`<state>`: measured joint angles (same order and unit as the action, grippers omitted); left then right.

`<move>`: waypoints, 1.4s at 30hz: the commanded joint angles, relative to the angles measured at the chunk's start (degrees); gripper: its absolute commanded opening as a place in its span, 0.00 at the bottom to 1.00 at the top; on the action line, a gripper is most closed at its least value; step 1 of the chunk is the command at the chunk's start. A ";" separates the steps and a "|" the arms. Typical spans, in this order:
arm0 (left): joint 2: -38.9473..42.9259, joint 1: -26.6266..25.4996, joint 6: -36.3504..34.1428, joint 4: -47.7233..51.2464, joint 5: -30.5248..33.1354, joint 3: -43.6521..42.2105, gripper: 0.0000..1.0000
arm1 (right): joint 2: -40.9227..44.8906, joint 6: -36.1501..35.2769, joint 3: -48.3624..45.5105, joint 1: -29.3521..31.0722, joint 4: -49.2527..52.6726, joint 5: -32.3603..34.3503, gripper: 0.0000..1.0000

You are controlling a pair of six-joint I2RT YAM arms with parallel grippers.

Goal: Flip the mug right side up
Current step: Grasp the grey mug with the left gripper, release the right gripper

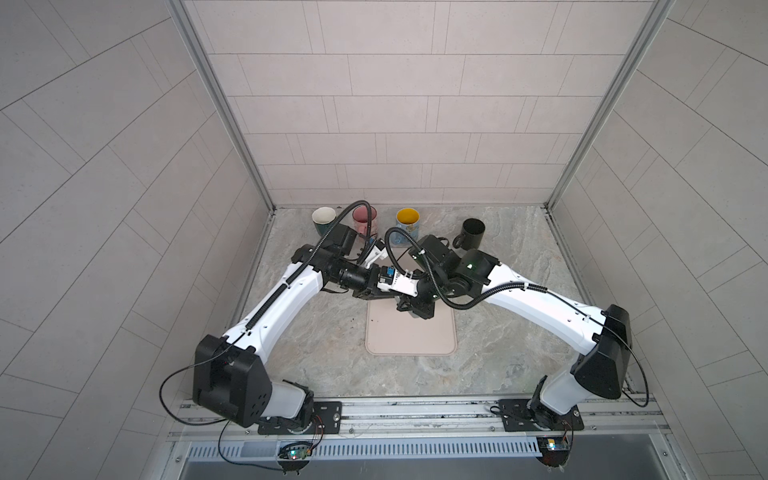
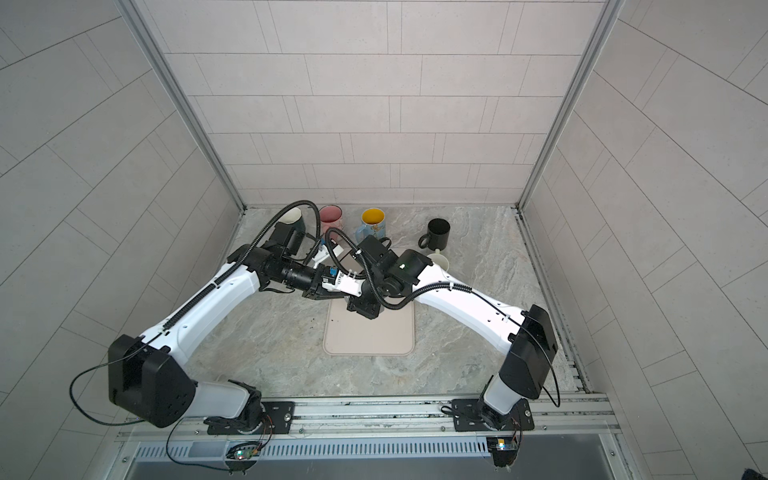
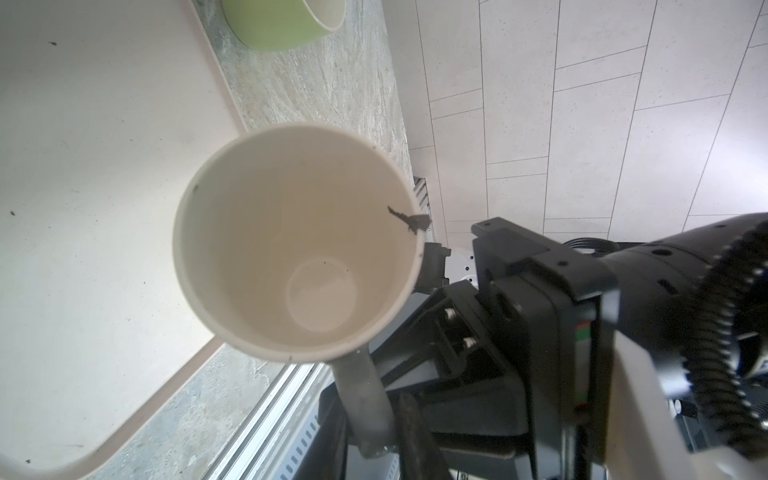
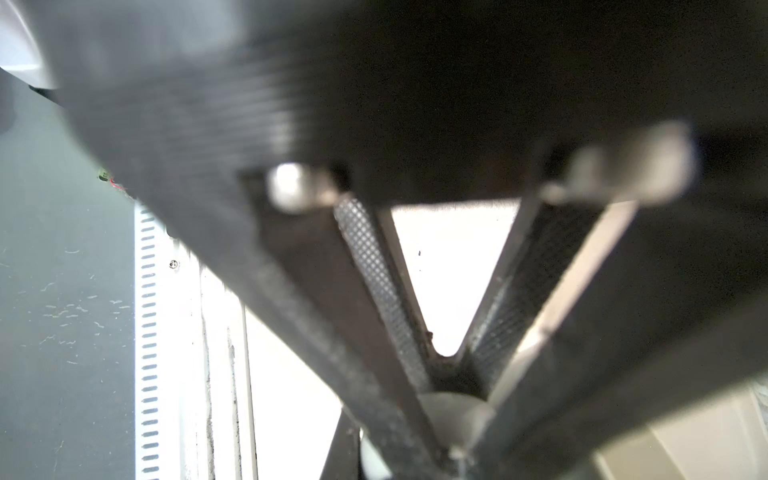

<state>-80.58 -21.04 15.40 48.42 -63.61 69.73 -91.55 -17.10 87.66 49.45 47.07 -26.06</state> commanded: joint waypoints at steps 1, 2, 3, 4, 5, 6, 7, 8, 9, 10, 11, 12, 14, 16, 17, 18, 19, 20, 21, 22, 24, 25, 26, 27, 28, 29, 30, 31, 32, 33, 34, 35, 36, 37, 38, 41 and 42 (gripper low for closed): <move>-2.12 -2.51 -2.39 2.86 3.59 -1.88 0.18 | 0.52 -3.19 5.24 1.82 -10.98 -1.89 0.00; -2.21 -2.60 -2.56 2.99 3.67 -1.97 0.15 | 0.42 -3.24 5.20 1.83 -10.95 -1.73 0.00; -2.33 -2.65 -2.65 3.16 3.73 -2.10 0.12 | 0.35 -3.36 5.18 1.79 -10.86 -1.67 0.00; -2.52 -2.69 -2.73 3.38 3.75 -2.23 0.08 | 0.23 -3.45 5.24 1.82 -10.95 -1.37 0.00; -2.57 -2.72 -3.00 3.64 3.84 -2.15 0.03 | 0.14 -3.46 5.14 1.79 -10.97 -1.24 0.00; -2.70 -2.69 -3.20 3.86 4.08 -2.15 0.00 | 0.14 -3.48 5.15 1.80 -11.02 -1.14 0.00; -2.88 -2.78 -3.48 4.19 4.31 -2.23 0.00 | 0.14 -3.52 4.99 1.79 -11.16 -0.85 0.00; -2.94 -2.78 -3.61 4.36 4.61 -2.06 0.00 | 0.06 -3.58 4.85 1.79 -11.13 -0.55 0.00; -3.05 -2.79 -3.79 4.56 5.02 -1.89 0.00 | 0.06 -3.57 4.68 1.82 -11.25 -0.19 0.00; -3.19 -2.78 -3.89 4.73 5.23 -1.76 0.00 | 0.07 -3.49 4.41 1.82 -11.39 0.23 0.00; -3.29 -2.80 -4.01 4.81 5.70 -1.48 0.00 | 0.05 -3.48 4.07 1.79 -11.68 0.59 0.00; -3.46 -2.83 -3.93 4.93 6.09 -1.21 0.00 | 0.06 -3.26 3.75 1.79 -12.00 0.98 0.00; -3.77 -2.78 -3.90 4.62 6.53 -1.05 0.00 | 0.06 -2.79 2.86 1.75 -13.01 1.72 0.00; -3.93 -2.78 -3.45 4.06 7.29 -1.03 0.00 | 0.11 -2.04 1.49 1.70 -14.59 2.57 0.00; -3.90 -2.83 -3.31 3.83 7.64 -1.02 0.00 | 0.14 -1.70 0.67 1.70 -15.63 2.98 0.00; -3.89 -2.78 -3.26 3.65 7.79 -1.07 0.00 | 0.23 -1.40 -0.01 1.68 -16.48 3.11 0.00; -3.92 -2.80 -3.10 3.57 8.05 -0.93 0.00 | 0.14 -1.00 -0.65 1.62 -17.21 3.28 0.00; -3.88 -2.78 -2.89 3.44 8.45 -0.99 0.00 | 0.08 -0.55 -0.97 1.55 -17.70 3.64 0.00; -3.80 -2.78 -2.71 3.31 8.75 -0.96 0.00 | -0.03 -0.26 -1.16 1.38 -18.03 3.65 0.00; -3.77 -2.78 -2.57 3.16 9.07 -0.93 0.00 | -0.12 0.09 -1.47 1.28 -18.51 3.65 0.00; -3.64 -2.79 -2.06 2.61 9.07 -0.93 0.00 | 0.04 0.55 -2.11 1.02 -19.43 3.70 0.00; -3.67 -2.78 -1.66 2.09 9.12 -0.97 0.00 | 0.14 0.84 -2.37 0.93 -19.93 3.82 0.00; -3.62 -2.78 -1.30 1.65 9.14 -1.01 0.00 | 0.14 0.96 -2.57 0.83 -20.15 3.87 0.01; -3.50 -2.80 -0.97 1.32 9.17 -1.04 0.00 | 0.22 1.16 -2.78 0.78 -20.39 3.99 0.04; -3.45 -2.78 -0.64 0.94 9.21 -1.01 0.00 | 0.31 1.19 -2.91 0.60 -20.61 4.00 0.04; -3.33 -2.78 -0.36 0.63 9.21 -0.97 0.00 | 0.45 1.33 -3.09 0.56 -20.82 4.09 0.05; -3.20 -2.78 -0.13 0.29 9.25 -0.92 0.00 | 0.57 1.41 -3.34 0.49 -21.11 4.14 0.05; -3.21 -2.76 0.13 -0.01 9.22 -0.98 0.00 | 0.69 1.50 -3.61 0.44 -21.39 4.30 0.08; -3.18 -2.71 0.38 -0.26 9.21 -0.92 0.00 | 0.82 1.79 -3.93 0.38 -21.86 4.42 0.09; -3.05 -2.75 0.54 -0.40 9.19 -1.00 0.00 | 0.84 1.89 -4.19 0.30 -22.13 4.37 0.10; -3.06 -2.62 0.73 -0.64 9.28 -1.07 0.00 | 0.94 2.14 -4.49 0.21 -22.57 4.44 0.13; -2.93 -2.64 0.85 -0.74 9.24 -1.04 0.00 | 1.02 2.48 -4.81 0.08 -22.96 4.44 0.15; -2.91 -2.69 1.11 -0.84 9.39 -1.01 0.00 | 1.02 2.56 -5.07 -0.01 -23.28 4.37 0.15; -2.88 -2.73 1.19 -1.03 9.40 -1.14 0.00 | 1.09 2.85 -5.42 -0.06 -23.79 4.40 0.15; -2.83 -2.70 1.45 -1.25 9.39 -1.13 0.00 | 1.11 3.10 -5.77 -0.13 -24.31 4.29 0.15; -2.83 -2.64 1.99 -1.92 9.52 -1.30 0.00 | 1.11 3.82 -6.42 -0.37 -25.50 4.09 0.19; -2.87 -2.59 2.18 -2.24 9.56 -1.42 0.00 | 1.03 3.92 -6.53 -0.41 -25.71 3.96 0.19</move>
<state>-83.31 -20.32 17.52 47.81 -53.36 69.06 -91.48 -15.70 79.59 48.53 35.73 -21.45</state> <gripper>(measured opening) 0.142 0.192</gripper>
